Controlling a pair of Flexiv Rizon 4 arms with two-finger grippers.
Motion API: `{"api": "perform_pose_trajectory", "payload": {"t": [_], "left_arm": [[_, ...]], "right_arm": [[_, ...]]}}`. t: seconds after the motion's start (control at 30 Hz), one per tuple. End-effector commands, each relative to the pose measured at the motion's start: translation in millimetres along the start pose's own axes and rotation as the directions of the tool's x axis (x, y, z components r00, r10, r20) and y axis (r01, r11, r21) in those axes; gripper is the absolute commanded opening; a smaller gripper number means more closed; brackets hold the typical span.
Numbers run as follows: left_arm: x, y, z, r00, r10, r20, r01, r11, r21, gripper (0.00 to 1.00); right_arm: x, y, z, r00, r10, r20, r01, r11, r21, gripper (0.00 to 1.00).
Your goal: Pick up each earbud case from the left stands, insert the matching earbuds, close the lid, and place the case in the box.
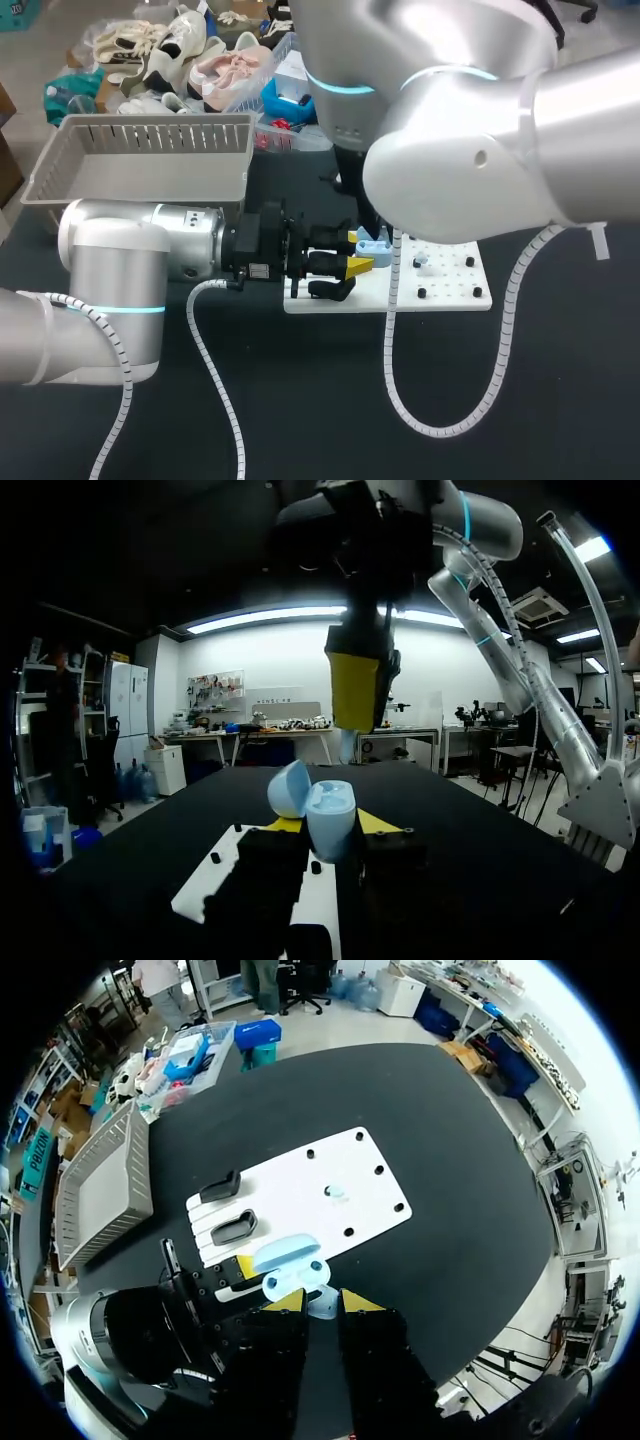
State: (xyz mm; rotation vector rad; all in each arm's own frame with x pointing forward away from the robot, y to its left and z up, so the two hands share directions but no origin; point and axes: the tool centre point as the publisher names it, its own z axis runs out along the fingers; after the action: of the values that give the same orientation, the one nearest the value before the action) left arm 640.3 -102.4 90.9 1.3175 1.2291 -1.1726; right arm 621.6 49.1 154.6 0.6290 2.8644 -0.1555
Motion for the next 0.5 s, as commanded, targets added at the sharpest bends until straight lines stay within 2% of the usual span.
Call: {"api": "perform_pose_trajectory", "payload": {"t": [0.03, 0.5], "left_arm": [[0.4, 0.4, 0.2, 1.0, 0.001, 0.001, -0.001, 1.0, 0.0, 0.0], [0.4, 0.4, 0.2, 1.0, 0.001, 0.001, -0.001, 1.0, 0.0, 0.0]], "right_arm": [[-3.6, 2.7, 4.9, 1.0, 0.0, -0.002, 0.0, 1.0, 0.004, 0.0], [-7.0, 3.5, 11.1, 1.0, -0.004, -0.007, 0.004, 1.0, 0.012, 0.0]]}}
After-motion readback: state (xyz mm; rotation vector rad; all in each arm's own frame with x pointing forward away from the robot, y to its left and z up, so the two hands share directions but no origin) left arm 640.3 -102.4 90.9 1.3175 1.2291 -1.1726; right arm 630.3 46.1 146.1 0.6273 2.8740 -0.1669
